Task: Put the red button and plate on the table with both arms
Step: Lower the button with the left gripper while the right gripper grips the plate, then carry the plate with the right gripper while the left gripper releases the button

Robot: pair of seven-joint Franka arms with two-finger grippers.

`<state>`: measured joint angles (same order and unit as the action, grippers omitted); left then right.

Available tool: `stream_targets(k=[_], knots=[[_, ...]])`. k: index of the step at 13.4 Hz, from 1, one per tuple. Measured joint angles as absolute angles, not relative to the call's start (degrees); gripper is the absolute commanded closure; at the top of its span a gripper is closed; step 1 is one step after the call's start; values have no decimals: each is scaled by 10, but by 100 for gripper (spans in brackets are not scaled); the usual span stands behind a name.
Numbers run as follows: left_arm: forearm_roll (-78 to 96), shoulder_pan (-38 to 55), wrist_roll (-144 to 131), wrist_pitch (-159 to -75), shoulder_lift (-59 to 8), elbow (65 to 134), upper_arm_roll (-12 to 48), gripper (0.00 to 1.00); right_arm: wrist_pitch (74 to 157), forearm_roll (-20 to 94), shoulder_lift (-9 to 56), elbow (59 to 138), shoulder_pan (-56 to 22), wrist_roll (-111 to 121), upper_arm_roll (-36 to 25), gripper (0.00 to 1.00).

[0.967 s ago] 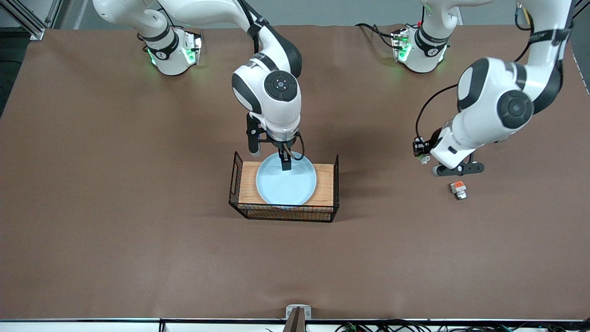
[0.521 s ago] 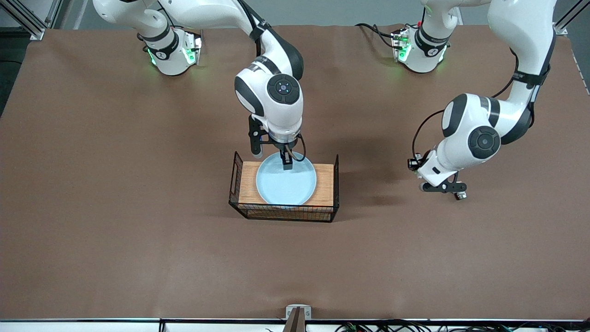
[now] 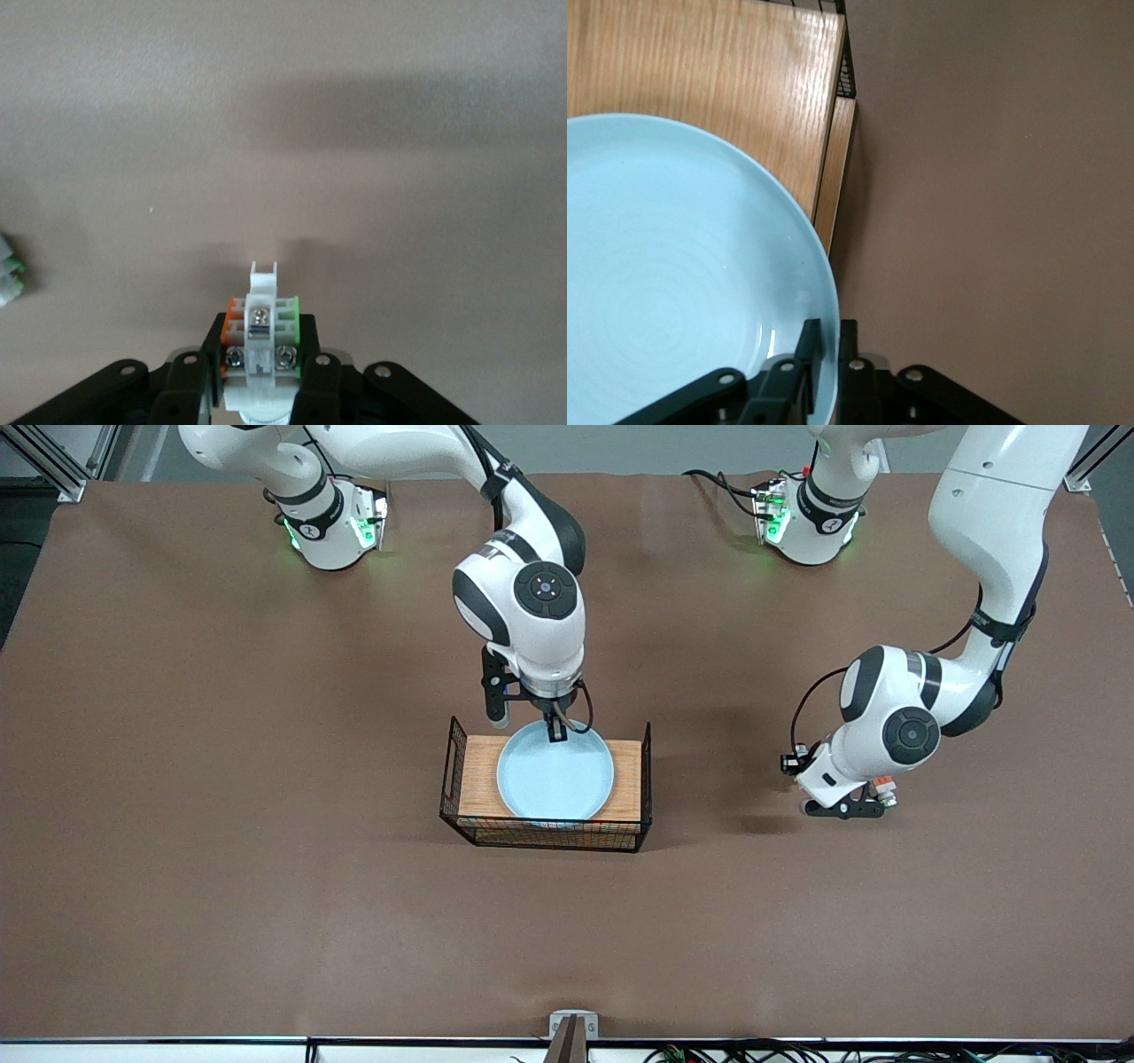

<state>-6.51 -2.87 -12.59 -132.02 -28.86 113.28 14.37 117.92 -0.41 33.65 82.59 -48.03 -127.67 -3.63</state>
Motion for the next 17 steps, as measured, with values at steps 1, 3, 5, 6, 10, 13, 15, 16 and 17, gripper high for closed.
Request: stream_targets(k=[1,3,5,6,10,13,15,16,17], knots=[[-65,-29,-126,-1326,-298,1127,144,84,1178,-3,336,818,-480,-1277,-35,100],[-68,-28,-126,-1340,-315,1122,144,84,1147,-3,335,796,-480,-1277,-33,100],[-84,-28,-126,-1344,-323,1119,145,83,1088,-1,334,758,-480,-1277,-33,100],[-90,-28,-126,-1344,-324,1117,146,82,1049,7,333,737,-480,-1276,-33,100],[-94,-28,-126,-1346,-327,1113,146,0,890,40,321,654,-480,-1239,-33,100],[-96,-28,-126,-1350,-329,1106,146,0,799,58,299,609,-466,-1158,-36,100],[-96,-28,-126,-1350,-326,1097,146,0,764,74,271,601,-432,-1060,-38,100],[-96,-28,-126,-1350,-322,1094,146,0,742,76,257,600,-408,-989,-40,100],[-96,-29,-126,-1350,-315,1093,146,0,721,77,245,599,-383,-915,-45,100]])
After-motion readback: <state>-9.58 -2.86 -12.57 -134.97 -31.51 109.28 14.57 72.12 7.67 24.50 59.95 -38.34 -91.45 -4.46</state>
